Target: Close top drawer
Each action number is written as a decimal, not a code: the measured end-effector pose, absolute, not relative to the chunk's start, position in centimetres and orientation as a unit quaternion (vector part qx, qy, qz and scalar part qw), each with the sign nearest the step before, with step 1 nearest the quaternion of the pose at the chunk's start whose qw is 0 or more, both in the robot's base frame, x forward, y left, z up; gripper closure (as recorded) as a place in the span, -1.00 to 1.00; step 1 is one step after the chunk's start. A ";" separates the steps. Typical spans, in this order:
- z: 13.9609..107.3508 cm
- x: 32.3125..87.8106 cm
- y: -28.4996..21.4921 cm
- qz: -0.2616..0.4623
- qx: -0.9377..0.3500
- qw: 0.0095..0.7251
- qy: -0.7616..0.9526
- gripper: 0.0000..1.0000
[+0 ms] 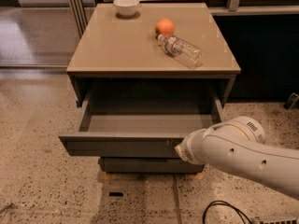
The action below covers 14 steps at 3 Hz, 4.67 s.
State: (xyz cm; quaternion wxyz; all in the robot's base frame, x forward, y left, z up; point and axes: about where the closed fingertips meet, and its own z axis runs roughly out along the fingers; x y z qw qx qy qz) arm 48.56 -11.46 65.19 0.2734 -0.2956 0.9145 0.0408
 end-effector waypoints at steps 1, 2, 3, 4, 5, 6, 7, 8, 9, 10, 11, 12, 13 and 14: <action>65.1 51.0 -11.4 0.030 -0.274 0.280 0.920 1.00; 65.2 51.2 -11.4 0.030 -0.259 0.283 0.923 1.00; 65.7 51.1 -11.6 0.034 -0.256 0.289 0.922 1.00; 66.2 51.8 -12.3 0.057 -0.236 0.313 0.918 1.00; 65.5 52.9 -12.2 0.095 -0.218 0.325 0.915 1.00; 65.7 53.3 -12.2 0.094 -0.215 0.329 0.915 1.00; 66.1 54.9 -13.1 0.080 -0.206 0.342 0.913 1.00; 66.3 56.8 -14.1 0.068 -0.189 0.349 0.915 1.00; 66.4 57.3 -15.2 0.062 -0.167 0.350 0.920 1.00; 66.4 57.3 -15.2 0.062 -0.167 0.350 0.920 1.00; 66.5 58.6 -14.4 0.061 -0.177 0.351 0.917 1.00; 66.9 64.1 -13.4 0.065 -0.165 0.371 0.912 1.00; 67.0 64.7 -13.0 0.065 -0.173 0.374 0.909 1.00; 66.7 67.1 -12.6 0.070 -0.163 0.380 0.908 1.00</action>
Offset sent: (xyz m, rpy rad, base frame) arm 0.0221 0.0005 -0.0008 -0.0039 -0.0126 -0.0435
